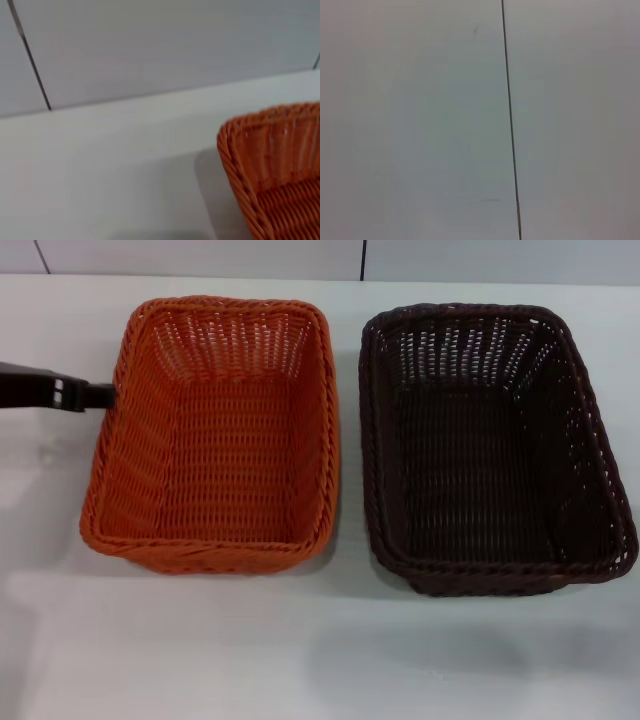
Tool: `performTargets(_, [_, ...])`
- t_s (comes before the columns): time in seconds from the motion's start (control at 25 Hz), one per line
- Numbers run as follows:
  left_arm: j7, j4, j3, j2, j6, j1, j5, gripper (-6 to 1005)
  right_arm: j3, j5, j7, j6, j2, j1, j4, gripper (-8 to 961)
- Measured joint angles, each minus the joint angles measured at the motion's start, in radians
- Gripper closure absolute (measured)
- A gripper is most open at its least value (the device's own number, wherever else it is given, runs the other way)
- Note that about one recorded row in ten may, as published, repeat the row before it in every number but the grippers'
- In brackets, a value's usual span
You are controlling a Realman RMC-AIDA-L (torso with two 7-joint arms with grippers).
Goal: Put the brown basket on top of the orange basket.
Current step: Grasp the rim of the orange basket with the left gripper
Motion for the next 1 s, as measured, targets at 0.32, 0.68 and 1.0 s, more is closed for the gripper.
performTargets(0.32, [-0.008, -0.111, 0.031, 0.002, 0.012, -0.046, -0.003, 217, 0.0, -0.001, 0.0, -0.004, 0.001, 0.008, 0.002, 187])
performTargets(0.68, [-0.015, -0.154, 0.036, 0.001, 0.009, -0.071, -0.005, 217, -0.01, -0.001, 0.0, -0.007, 0.001, 0.006, 0.002, 186])
performTargets(1.0, [-0.02, -0.059, 0.034, 0.002, -0.029, -0.047, -0.003, 217, -0.011, -0.002, 0.0, -0.007, 0.001, 0.001, 0.001, 187])
